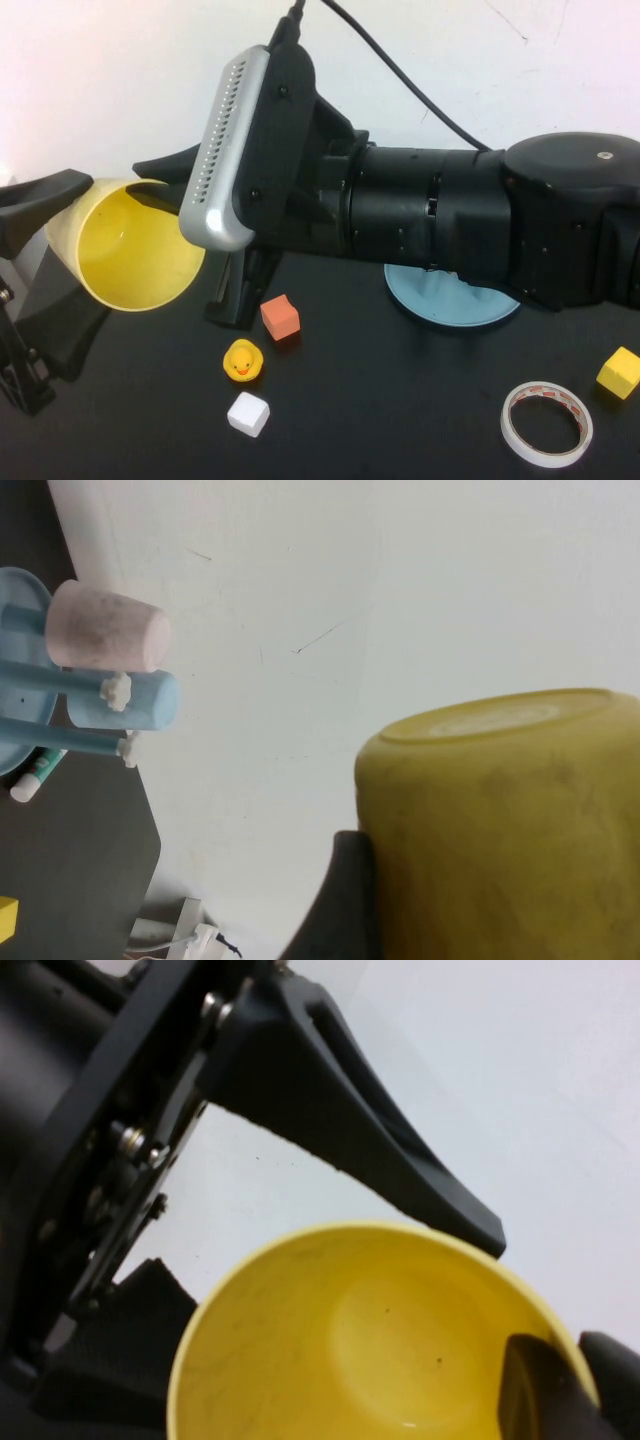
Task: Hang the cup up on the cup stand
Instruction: Adjust the cup with two arms
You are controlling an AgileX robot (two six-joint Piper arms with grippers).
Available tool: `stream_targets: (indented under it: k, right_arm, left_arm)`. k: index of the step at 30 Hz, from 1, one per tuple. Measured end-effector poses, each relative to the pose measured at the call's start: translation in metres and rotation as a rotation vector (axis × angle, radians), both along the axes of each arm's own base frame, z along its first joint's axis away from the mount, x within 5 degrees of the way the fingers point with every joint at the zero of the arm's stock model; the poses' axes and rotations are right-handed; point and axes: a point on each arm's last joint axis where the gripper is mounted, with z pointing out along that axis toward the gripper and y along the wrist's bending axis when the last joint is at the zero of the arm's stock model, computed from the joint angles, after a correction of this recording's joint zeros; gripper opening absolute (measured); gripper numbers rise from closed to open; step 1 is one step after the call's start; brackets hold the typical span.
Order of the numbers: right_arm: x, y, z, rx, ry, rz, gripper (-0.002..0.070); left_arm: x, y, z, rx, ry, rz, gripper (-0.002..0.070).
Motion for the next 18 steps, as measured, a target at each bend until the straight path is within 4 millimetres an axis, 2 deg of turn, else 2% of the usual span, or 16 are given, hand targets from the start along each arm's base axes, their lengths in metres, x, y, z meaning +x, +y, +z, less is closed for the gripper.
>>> stream_targets:
  k: [7,10,15,18]
  right_arm:
    - [0.0,0.0,0.0,-0.006,-0.015,-0.003,0.0055]
    - [-0.003,0.002,0.0,-0.001,-0.009,0.011,0.0125]
    - [-0.018,0.01,0.001,0.03,0.029,0.117,0.0314]
    - [-0.021,0.011,0.002,0.041,0.054,0.13,0.0357]
  left_arm:
    - [0.001,0.001,0.0,0.019,-0.013,0.009,0.0615]
    - [0.002,0.003,0.0,0.073,-0.041,0.032,0.0603]
    - [0.004,0.005,-0.002,0.166,-0.081,0.052,0.0575]
    - [0.005,0.006,-0.001,0.194,-0.095,0.066,0.0575]
